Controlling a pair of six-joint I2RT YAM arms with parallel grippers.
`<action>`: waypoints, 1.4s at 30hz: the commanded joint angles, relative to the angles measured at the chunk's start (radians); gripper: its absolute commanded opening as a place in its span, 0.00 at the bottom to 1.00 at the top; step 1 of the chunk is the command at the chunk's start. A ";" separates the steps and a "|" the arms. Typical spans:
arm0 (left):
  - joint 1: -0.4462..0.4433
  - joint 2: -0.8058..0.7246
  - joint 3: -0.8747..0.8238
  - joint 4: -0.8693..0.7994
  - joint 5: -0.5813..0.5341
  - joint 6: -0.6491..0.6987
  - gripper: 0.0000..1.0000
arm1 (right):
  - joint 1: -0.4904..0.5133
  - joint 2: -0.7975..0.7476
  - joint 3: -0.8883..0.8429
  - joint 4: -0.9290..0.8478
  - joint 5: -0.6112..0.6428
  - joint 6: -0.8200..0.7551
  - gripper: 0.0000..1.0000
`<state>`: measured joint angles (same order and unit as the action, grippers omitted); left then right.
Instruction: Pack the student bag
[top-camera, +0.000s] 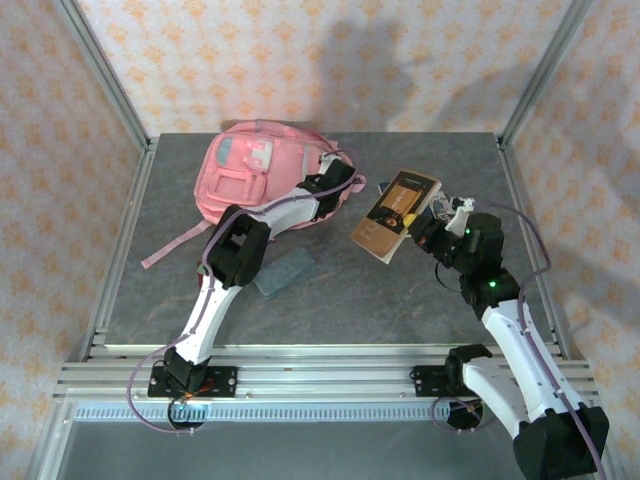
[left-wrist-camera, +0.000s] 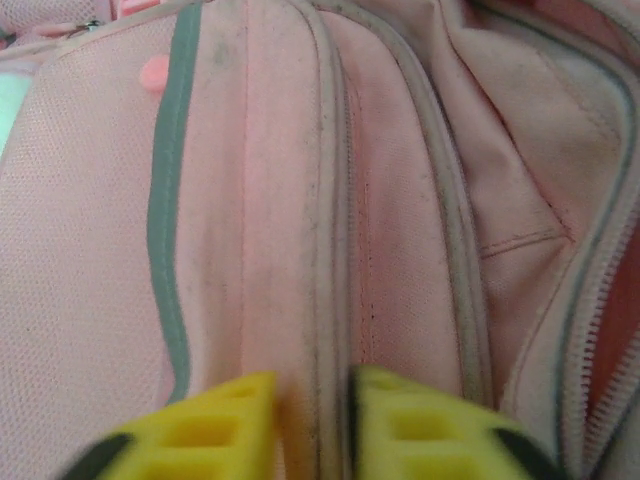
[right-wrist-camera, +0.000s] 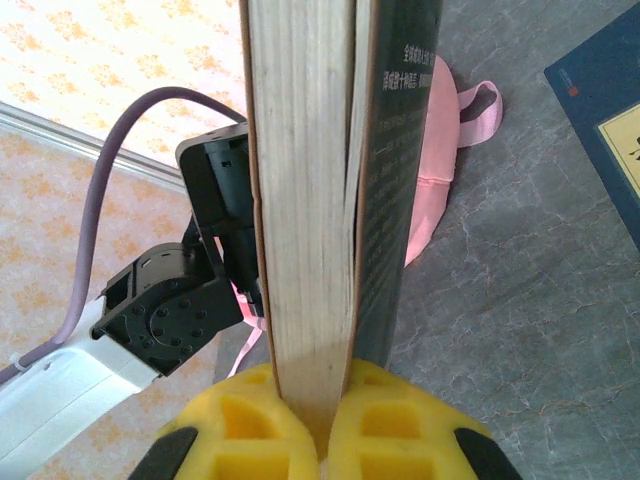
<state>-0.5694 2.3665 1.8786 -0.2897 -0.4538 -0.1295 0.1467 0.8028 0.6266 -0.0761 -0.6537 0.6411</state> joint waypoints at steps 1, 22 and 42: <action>0.025 0.014 0.023 -0.084 -0.005 0.024 0.00 | -0.006 -0.029 0.002 0.076 -0.003 -0.016 0.00; 0.026 -0.452 -0.138 -0.076 0.160 0.113 0.00 | -0.006 0.168 0.054 0.240 -0.078 0.036 0.00; 0.043 -0.632 -0.136 -0.025 0.130 0.200 0.00 | 0.092 0.789 0.318 0.746 -0.331 0.272 0.00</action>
<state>-0.5320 1.8271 1.7241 -0.4156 -0.2920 0.0444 0.1959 1.5448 0.8726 0.4839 -0.9173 0.8726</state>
